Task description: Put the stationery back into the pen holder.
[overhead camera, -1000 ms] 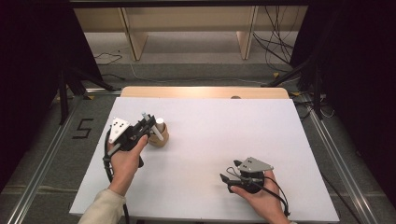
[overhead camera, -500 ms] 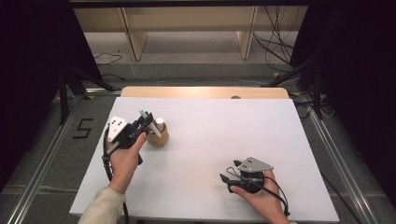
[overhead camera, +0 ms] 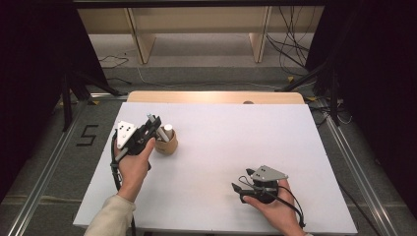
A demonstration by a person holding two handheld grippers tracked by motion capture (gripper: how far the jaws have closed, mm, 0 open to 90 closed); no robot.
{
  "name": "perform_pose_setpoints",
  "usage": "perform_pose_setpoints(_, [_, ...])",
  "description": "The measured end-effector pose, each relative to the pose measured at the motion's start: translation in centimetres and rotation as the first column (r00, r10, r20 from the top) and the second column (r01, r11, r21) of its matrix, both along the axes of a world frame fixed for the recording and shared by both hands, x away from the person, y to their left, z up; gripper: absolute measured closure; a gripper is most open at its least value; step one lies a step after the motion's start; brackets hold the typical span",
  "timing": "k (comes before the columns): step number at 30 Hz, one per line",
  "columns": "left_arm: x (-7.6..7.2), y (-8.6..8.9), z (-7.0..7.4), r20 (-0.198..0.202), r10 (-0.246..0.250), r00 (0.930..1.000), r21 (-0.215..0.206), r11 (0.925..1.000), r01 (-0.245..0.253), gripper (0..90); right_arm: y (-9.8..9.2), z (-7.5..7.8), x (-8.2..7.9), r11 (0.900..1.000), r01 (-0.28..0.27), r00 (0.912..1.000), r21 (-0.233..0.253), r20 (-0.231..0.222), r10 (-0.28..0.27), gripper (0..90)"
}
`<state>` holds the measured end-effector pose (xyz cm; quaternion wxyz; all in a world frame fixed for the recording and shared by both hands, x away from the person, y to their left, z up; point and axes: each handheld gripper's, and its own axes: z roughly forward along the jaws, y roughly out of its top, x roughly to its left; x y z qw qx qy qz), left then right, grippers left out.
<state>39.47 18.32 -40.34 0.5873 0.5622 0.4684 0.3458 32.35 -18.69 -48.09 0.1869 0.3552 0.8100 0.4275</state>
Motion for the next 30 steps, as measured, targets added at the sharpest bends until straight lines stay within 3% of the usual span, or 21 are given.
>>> perform_pose_setpoints(14, [0.7, -0.4, -0.5, 0.001, 0.014, 0.9999, 0.035, 0.9993, -0.015, 77.5, 0.0, 0.0, 0.0, 1.0, -0.002, 1.0, -0.001, 0.002, 0.002, 28.5])
perform_pose_setpoints(30, [1.1, -1.1, -2.0, -0.042, 0.001, 0.9991, 0.084, 0.9964, 0.003, 76.9, 0.1, -0.1, 0.0, 1.0, -0.008, 1.0, -0.003, -0.003, 0.008, 28.5])
